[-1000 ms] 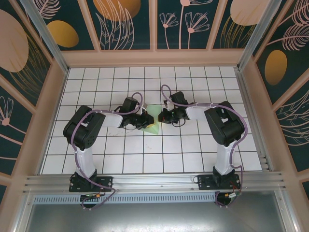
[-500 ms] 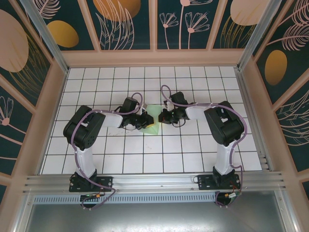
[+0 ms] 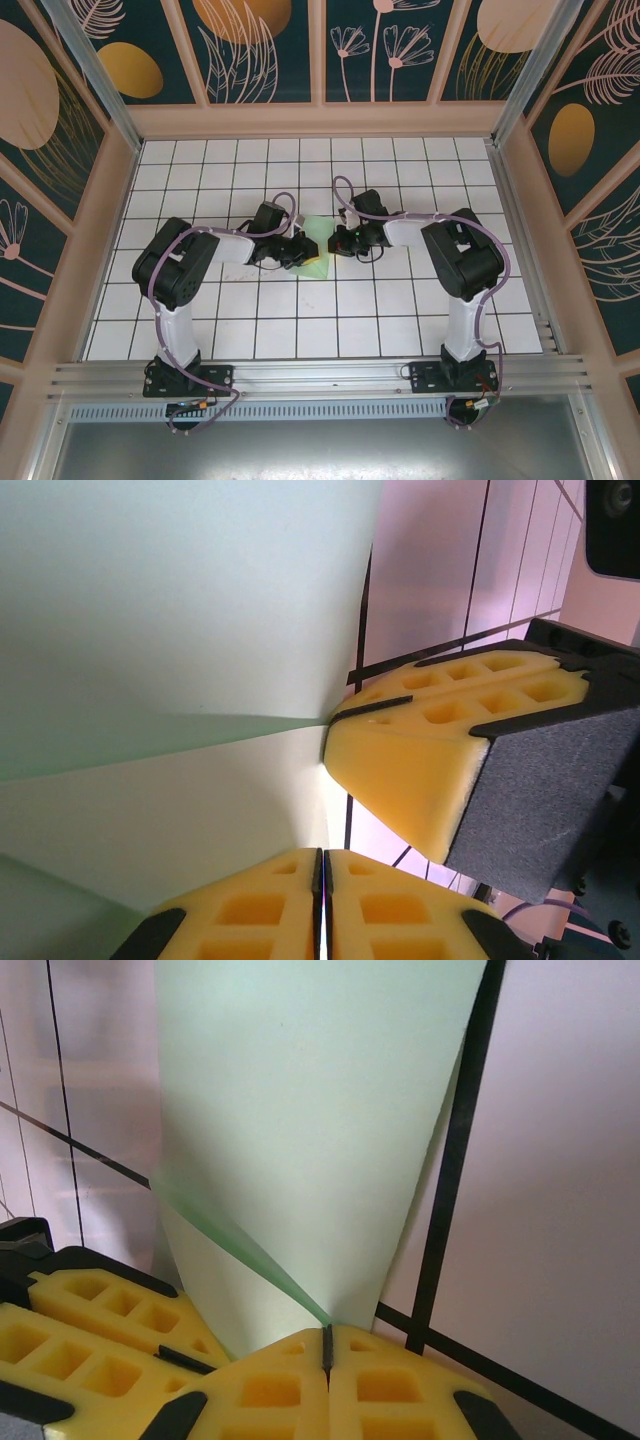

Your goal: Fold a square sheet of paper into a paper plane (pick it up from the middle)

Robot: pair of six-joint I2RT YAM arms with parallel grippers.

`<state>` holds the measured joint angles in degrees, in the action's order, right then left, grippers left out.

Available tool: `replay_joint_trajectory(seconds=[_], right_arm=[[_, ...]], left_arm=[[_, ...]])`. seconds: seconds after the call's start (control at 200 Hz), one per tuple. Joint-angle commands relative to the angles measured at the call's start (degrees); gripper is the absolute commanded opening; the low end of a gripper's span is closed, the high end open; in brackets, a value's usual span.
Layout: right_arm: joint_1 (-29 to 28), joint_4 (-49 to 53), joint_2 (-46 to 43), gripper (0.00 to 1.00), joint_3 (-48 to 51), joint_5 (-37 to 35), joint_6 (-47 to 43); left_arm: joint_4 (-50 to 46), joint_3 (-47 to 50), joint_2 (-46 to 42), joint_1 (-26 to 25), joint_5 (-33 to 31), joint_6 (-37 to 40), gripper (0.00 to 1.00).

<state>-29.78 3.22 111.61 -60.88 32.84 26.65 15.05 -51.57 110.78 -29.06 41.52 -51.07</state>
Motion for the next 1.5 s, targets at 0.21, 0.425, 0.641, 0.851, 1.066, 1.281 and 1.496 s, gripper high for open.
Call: replay_joint_trajectory(seconds=[0.21,0.425,0.641,0.851,1.066,1.281,1.496], right_arm=[[-0.3,1.4,1.4,0.00,-1.9,-0.4,-1.7],[-0.3,1.4,1.6,0.00,-2.0,-0.4,-1.9],[-0.3,1.5,1.7,0.00,-2.0,-0.2,-2.2],[-0.3,1.7,2.1,0.00,-2.3,-0.2,-2.5],[-0.3,2.1,2.0,0.00,-2.1,-0.7,-2.5],[-0.3,2.5,1.6,0.01,-2.0,-1.5,-2.6],[-0.2,3.0,-1.2,0.14,-2.2,-3.6,-1.0]], left_arm=[[-2.3,-0.9,1.6,-0.3,-0.2,1.3,0.13],[-2.7,-0.5,1.6,-0.3,-1.2,0.8,0.13],[-2.7,-0.1,1.9,-0.3,-1.9,0.2,0.12],[-2.8,0.5,1.9,-0.3,-2.2,-0.2,0.12],[-3.8,0.6,1.9,-0.3,-3.2,-0.2,0.12],[-7.1,0.0,2.2,-0.5,-5.4,0.9,0.12],[-12.2,-0.4,2.4,-0.9,-10.7,1.3,0.09]])
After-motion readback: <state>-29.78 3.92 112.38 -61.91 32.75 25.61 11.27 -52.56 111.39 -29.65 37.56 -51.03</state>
